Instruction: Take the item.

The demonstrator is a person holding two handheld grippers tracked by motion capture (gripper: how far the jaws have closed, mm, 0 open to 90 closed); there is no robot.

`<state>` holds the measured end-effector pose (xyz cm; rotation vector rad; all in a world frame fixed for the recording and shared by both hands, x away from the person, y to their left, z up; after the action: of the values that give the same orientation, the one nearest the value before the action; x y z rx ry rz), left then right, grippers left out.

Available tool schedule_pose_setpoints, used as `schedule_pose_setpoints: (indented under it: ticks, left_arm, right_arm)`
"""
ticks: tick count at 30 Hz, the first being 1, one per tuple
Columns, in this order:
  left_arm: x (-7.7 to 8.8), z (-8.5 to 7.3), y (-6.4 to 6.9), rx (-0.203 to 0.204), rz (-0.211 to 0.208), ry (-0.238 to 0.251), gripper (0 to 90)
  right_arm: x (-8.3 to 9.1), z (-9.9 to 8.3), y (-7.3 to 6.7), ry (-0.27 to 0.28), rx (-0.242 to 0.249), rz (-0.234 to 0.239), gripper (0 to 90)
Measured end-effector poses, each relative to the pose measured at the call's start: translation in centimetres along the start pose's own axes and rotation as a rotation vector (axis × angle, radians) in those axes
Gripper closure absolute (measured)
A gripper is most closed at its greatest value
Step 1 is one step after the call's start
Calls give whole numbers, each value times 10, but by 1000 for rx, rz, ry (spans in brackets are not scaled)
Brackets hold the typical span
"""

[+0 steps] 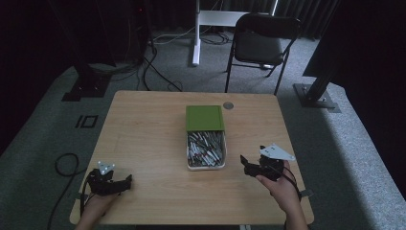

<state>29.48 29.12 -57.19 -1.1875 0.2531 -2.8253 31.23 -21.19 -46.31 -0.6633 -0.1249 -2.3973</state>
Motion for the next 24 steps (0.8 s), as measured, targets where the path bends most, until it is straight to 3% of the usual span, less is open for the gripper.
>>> schedule_pose_setpoints:
  ticks: [10,16,21,24]
  left_arm:
    - [0,0,0,3,0,2,13]
    - [0,0,0,3,0,2,13]
    - [0,0,0,3,0,2,13]
    - [0,0,0,3,0,2,13]
  right_arm:
    - [-8,16,-22,9,62,69,173]
    - [-18,23,-39,9,99,115,206]
    - [-26,24,-45,6,98,137,228]
    - [-32,26,-53,0,129,147,275]
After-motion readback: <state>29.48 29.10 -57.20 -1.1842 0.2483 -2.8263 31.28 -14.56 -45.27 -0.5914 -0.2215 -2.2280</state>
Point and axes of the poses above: each handheld gripper's, and its own axes: x roughly backward along the jaws, z roughly out of its top, y roughly to its right, the point moved 3 cm from there along -x, roughly forward along the jaws, and after that the axes turned 13 degrees about z, right-handed, at the moved point
